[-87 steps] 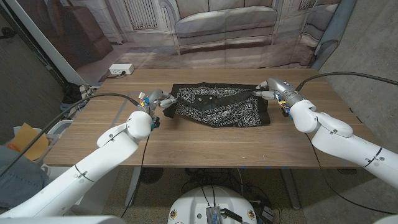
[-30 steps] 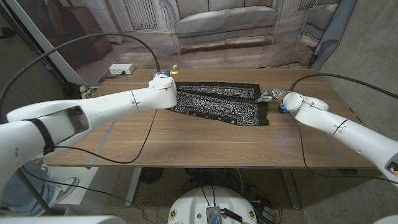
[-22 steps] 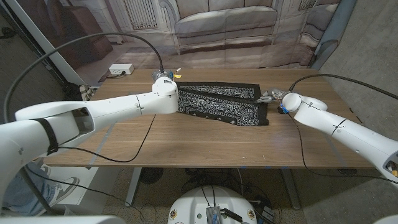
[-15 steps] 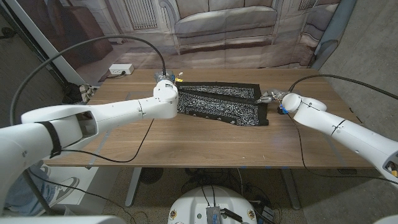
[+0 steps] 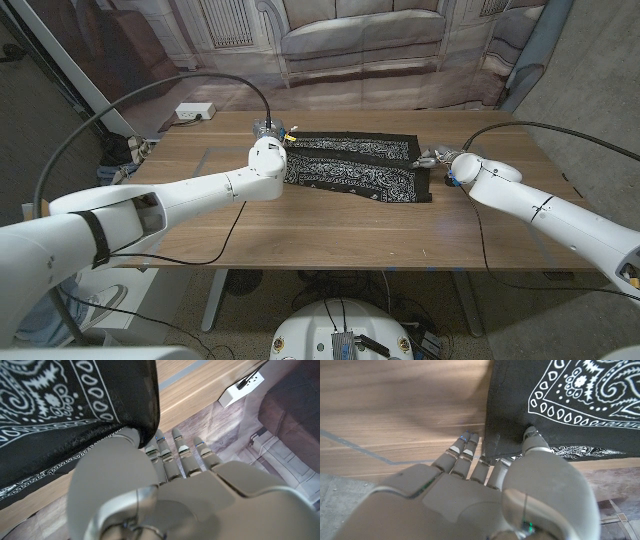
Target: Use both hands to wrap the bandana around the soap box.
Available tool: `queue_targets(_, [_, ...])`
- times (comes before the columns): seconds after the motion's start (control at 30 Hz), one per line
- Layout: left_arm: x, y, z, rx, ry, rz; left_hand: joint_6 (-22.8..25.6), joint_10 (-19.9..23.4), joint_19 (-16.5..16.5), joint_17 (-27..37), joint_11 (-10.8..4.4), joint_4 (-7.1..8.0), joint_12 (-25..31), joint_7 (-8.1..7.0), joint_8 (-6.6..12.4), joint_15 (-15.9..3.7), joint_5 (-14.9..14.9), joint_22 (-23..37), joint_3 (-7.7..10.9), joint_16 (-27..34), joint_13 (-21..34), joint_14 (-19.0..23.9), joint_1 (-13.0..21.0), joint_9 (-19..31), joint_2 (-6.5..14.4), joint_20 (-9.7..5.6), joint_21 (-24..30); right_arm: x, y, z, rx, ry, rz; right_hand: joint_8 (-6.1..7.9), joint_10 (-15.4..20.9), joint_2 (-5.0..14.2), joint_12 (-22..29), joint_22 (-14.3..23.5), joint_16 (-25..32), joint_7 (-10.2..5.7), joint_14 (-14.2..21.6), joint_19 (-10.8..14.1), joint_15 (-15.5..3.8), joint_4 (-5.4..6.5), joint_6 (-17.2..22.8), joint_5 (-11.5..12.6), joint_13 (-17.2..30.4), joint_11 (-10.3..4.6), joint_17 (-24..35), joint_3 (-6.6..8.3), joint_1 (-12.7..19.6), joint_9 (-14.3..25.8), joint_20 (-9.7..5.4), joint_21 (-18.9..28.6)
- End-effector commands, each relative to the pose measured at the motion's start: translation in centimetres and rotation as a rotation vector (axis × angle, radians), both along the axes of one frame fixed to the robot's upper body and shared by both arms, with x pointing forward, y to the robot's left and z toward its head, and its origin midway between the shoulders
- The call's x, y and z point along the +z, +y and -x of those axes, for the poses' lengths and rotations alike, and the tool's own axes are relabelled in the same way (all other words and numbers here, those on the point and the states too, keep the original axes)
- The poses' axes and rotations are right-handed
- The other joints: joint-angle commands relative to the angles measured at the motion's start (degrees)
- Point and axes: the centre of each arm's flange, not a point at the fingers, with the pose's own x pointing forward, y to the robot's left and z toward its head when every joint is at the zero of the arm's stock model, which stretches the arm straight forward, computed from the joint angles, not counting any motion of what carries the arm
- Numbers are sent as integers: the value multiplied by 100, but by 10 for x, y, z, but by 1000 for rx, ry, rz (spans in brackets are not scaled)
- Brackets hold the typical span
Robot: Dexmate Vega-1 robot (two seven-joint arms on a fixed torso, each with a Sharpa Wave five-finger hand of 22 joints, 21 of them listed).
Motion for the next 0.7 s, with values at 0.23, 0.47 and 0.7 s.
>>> queue_targets(0.23, [-13,-3,-13,-72,18,-60,-1306,-697,-305,54,50,136,27,-33,-139,51,15,-10,-355,43,-14,-482,-613,29,-420,-16,10,-2,18,12,0,-32,48,-264,-276,-104,-96,23,16,17,-206,-185,13,-39,-656,-32,37,75,9,54,-79,33,44,-27])
queue_targets(0.47, [-13,3,-14,-69,67,-61,-2171,-1104,-515,60,94,263,22,2,-175,171,95,-13,-609,17,-22,-827,-954,16,-610,-10,-14,1,20,18,-14,-68,61,-580,-511,-225,-119,23,34,59,-364,-282,89,28,-1350,-40,51,188,23,-24,-283,39,109,-28])
queue_targets(0.7, [-10,5,-11,-80,102,-76,-3057,-1690,-916,71,155,365,-1,144,-166,279,111,-10,-846,12,-24,-1255,-1254,5,-782,9,-66,4,23,25,-18,-115,85,-1019,-788,-268,-118,23,32,167,-603,-353,188,57,-2435,-22,61,267,19,-46,-434,31,172,-15])
